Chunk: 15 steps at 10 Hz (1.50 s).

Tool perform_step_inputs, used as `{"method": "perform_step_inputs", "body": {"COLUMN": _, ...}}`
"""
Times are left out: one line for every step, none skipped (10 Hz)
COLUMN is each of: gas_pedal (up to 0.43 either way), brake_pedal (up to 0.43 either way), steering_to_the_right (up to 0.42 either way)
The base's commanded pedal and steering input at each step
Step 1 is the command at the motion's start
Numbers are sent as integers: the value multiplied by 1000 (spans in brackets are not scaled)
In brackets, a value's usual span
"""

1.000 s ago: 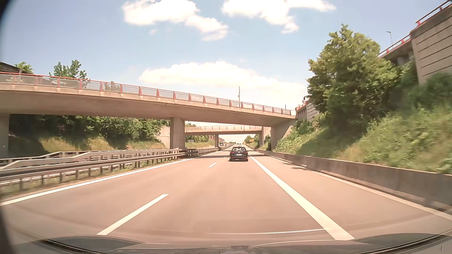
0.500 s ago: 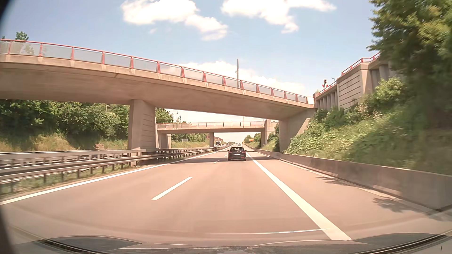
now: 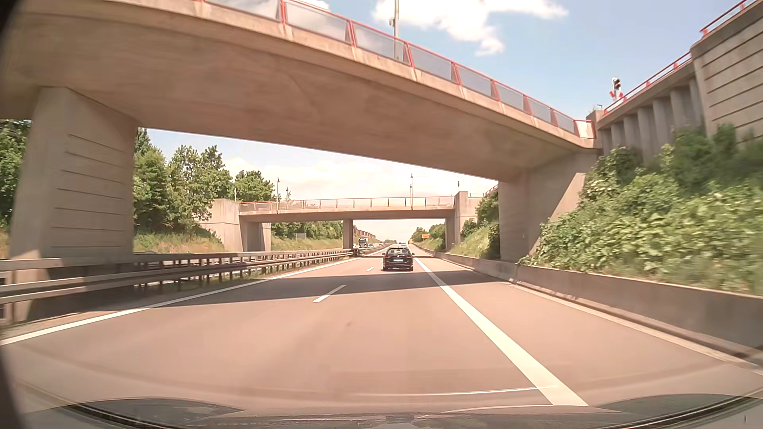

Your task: Follow the waypoints while adhering to traffic rules and regulations

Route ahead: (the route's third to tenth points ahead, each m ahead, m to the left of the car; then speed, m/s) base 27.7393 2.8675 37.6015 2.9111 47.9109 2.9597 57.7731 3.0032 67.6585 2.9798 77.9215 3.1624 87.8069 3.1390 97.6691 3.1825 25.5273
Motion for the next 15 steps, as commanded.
{"method": "perform_step_inputs", "body": {"gas_pedal": 110, "brake_pedal": 12, "steering_to_the_right": -2}}
{"method": "perform_step_inputs", "body": {"gas_pedal": 157, "brake_pedal": 12, "steering_to_the_right": -3}}
{"method": "perform_step_inputs", "body": {"gas_pedal": 177, "brake_pedal": 6, "steering_to_the_right": -5}}
{"method": "perform_step_inputs", "body": {"gas_pedal": 197, "brake_pedal": 12, "steering_to_the_right": -7}}
{"method": "perform_step_inputs", "body": {"gas_pedal": 220, "brake_pedal": 12, "steering_to_the_right": -7}}
{"method": "perform_step_inputs", "body": {"gas_pedal": 228, "brake_pedal": 6, "steering_to_the_right": -6}}
{"method": "perform_step_inputs", "body": {"gas_pedal": 240, "brake_pedal": 12, "steering_to_the_right": -4}}
{"method": "perform_step_inputs", "body": {"gas_pedal": 248, "brake_pedal": 12, "steering_to_the_right": -3}}
{"method": "perform_step_inputs", "body": {"gas_pedal": 248, "brake_pedal": 12, "steering_to_the_right": -3}}
{"method": "perform_step_inputs", "body": {"gas_pedal": 248, "brake_pedal": 12, "steering_to_the_right": -3}}
{"method": "perform_step_inputs", "body": {"gas_pedal": 260, "brake_pedal": 12, "steering_to_the_right": -3}}
{"method": "perform_step_inputs", "body": {"gas_pedal": 260, "brake_pedal": 6, "steering_to_the_right": -1}}
{"method": "perform_step_inputs", "body": {"gas_pedal": 268, "brake_pedal": 12, "steering_to_the_right": -1}}
{"method": "perform_step_inputs", "body": {"gas_pedal": 268, "brake_pedal": 6, "steering_to_the_right": 0}}
{"method": "perform_step_inputs", "body": {"gas_pedal": 268, "brake_pedal": 12, "steering_to_the_right": 0}}
